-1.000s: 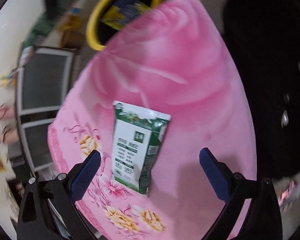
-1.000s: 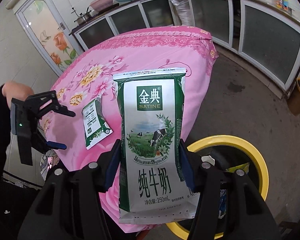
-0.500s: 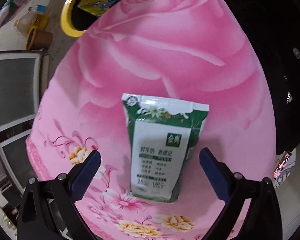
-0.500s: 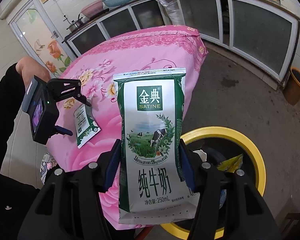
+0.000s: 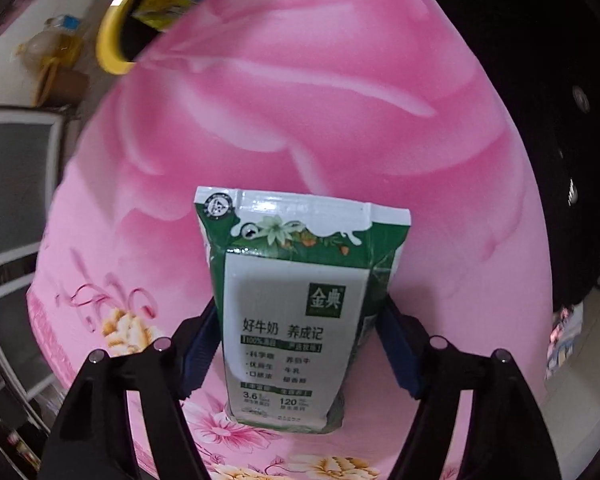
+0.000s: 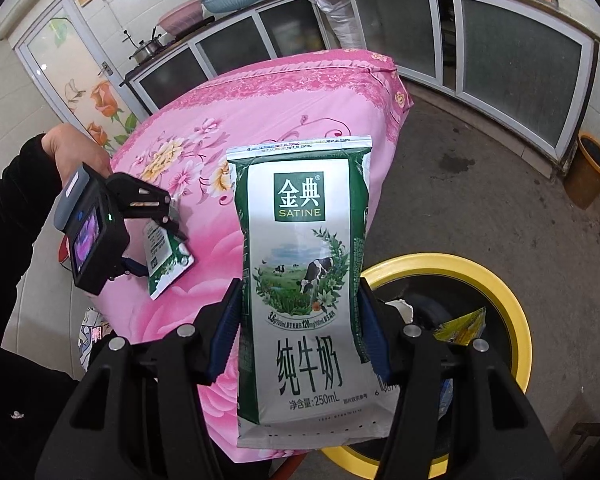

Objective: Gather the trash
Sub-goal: 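Carry the milk pouch with the left tool while the right tool carries the carton to the bin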

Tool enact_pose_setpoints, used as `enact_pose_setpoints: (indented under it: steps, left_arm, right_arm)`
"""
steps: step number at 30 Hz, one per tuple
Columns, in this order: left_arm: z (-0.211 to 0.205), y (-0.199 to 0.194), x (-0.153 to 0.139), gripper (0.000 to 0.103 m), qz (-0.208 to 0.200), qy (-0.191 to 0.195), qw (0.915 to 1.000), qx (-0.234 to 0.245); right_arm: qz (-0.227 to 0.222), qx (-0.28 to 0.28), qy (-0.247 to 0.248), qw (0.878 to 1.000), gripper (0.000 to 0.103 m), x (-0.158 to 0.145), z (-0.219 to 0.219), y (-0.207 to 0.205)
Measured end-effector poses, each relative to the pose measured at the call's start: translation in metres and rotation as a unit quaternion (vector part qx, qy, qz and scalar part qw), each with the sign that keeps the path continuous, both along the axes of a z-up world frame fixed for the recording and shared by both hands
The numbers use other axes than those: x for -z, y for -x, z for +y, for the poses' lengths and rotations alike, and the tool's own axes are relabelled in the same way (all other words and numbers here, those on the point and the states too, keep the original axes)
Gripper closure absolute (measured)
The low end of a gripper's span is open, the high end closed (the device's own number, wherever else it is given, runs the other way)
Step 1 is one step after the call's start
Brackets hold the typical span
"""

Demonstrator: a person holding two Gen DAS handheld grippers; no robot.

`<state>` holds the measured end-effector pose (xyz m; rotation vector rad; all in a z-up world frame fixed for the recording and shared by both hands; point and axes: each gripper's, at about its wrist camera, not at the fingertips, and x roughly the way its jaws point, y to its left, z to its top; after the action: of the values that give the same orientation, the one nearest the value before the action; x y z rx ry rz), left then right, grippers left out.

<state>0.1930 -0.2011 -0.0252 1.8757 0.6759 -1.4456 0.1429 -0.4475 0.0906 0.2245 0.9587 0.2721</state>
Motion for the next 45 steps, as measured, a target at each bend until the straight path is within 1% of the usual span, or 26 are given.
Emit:
enact_pose_setpoints:
  steps: [1,3,4,6,9,10,14,15,16,17,19,22,23,24,25,26,27,31,33,34,35,36,37,39,42,45]
  left_arm:
    - [-0.001,-0.002,-0.008,0.034,0.001,0.014,0.9999,-0.005]
    - [0.004,0.001,-0.030,0.034,0.015,0.047,0.9987,-0.015]
    - [0.007,0.004,-0.045,0.034,0.024,0.071,0.9969,-0.021]
    - [0.015,0.009,-0.067,0.034,0.030,0.109,0.9930,-0.033]
    - [0.018,0.008,-0.089,0.034,0.025,0.149,0.9869,-0.057]
    - [0.021,0.012,-0.093,0.033,0.023,0.160,0.9848,-0.064]
    - [0.017,0.004,-0.103,0.033,0.026,0.208,0.9742,-0.083]
    - [0.015,0.007,-0.108,0.033,0.031,0.229,0.9686,-0.090]
    - [0.012,0.003,-0.107,0.033,0.037,0.245,0.9639,-0.098]
    - [0.006,0.006,-0.112,0.033,0.042,0.259,0.9594,-0.104]
    - [-0.006,0.007,-0.113,0.033,0.046,0.288,0.9490,-0.119]
    - [-0.028,0.016,-0.112,0.033,0.039,0.332,0.9320,-0.141]
    - [-0.035,0.017,-0.112,0.033,0.044,0.342,0.9270,-0.147]
    - [-0.044,0.019,-0.112,0.033,0.053,0.356,0.9202,-0.155]
    - [-0.050,0.020,-0.112,0.033,0.058,0.364,0.9156,-0.160]
    - [-0.058,0.021,-0.113,0.033,0.065,0.377,0.9086,-0.167]
    - [-0.067,0.022,-0.113,0.033,0.073,0.389,0.9018,-0.174]
    - [-0.098,0.026,-0.110,0.033,0.085,0.423,0.8793,-0.202]
    - [-0.113,0.027,-0.109,0.033,0.094,0.439,0.8667,-0.217]
    - [-0.123,0.029,-0.107,0.033,0.096,0.450,0.8573,-0.231]
    - [-0.132,0.029,-0.107,0.033,0.098,0.458,0.8495,-0.243]
    - [-0.137,0.029,-0.106,0.033,0.097,0.463,0.8446,-0.251]
    - [-0.146,0.030,-0.104,0.033,0.095,0.469,0.8374,-0.264]
    - [-0.162,0.032,-0.100,0.033,0.099,0.475,0.8269,-0.284]
    - [-0.179,0.040,-0.091,0.033,0.101,0.477,0.8184,-0.305]
    - [-0.193,0.041,-0.082,0.033,0.099,0.477,0.8091,-0.329]
  right_arm:
    - [-0.002,0.001,-0.003,1.000,0.051,-0.002,-0.001,0.001]
    - [-0.007,0.001,-0.008,1.000,0.051,-0.006,0.000,0.005]
    - [-0.012,0.003,-0.006,1.000,0.051,-0.009,0.001,0.008]
    - [-0.018,0.007,-0.008,1.000,0.051,-0.015,0.001,0.013]
    - [-0.025,0.018,-0.010,0.999,0.051,-0.020,-0.001,0.022]
    - [-0.026,0.022,-0.010,0.999,0.051,-0.022,-0.001,0.025]
    - [-0.029,0.044,-0.013,0.999,0.051,-0.024,-0.005,0.037]
    - [-0.031,0.053,-0.014,0.998,0.051,-0.024,-0.007,0.042]
    - [-0.033,0.059,-0.015,0.998,0.051,-0.024,-0.010,0.047]
    - [-0.035,0.065,-0.016,0.997,0.051,-0.024,-0.012,0.050]
    - [-0.037,0.085,-0.022,0.995,0.051,-0.024,-0.020,0.060]
    - [-0.037,0.120,-0.027,0.992,0.051,-0.021,-0.032,0.074]
    - [-0.037,0.134,-0.028,0.990,0.051,-0.019,-0.037,0.080]
    - [-0.038,0.143,-0.029,0.989,0.051,-0.018,-0.041,0.084]
    - [-0.039,0.153,-0.030,0.987,0.051,-0.016,-0.045,0.089]
    - [-0.038,0.167,-0.029,0.985,0.051,-0.014,-0.050,0.094]
    - [-0.039,0.181,-0.025,0.982,0.051,-0.012,-0.055,0.099]
    - [-0.044,0.234,-0.002,0.971,0.051,-0.003,-0.071,0.116]
    - [-0.050,0.251,0.005,0.967,0.051,0.000,-0.075,0.123]
    - [-0.053,0.260,0.008,0.964,0.051,0.002,-0.078,0.128]
    - [-0.053,0.274,0.011,0.960,0.051,0.006,-0.082,0.131]
    - [-0.051,0.281,0.012,0.958,0.051,0.009,-0.083,0.132]
    - [-0.049,0.288,0.011,0.956,0.051,0.013,-0.086,0.133]
    - [-0.045,0.292,0.009,0.955,0.051,0.021,-0.088,0.134]
    - [-0.034,0.308,0.008,0.951,0.051,0.035,-0.095,0.135]
    - [-0.023,0.317,-0.017,0.948,0.051,0.049,-0.102,0.132]
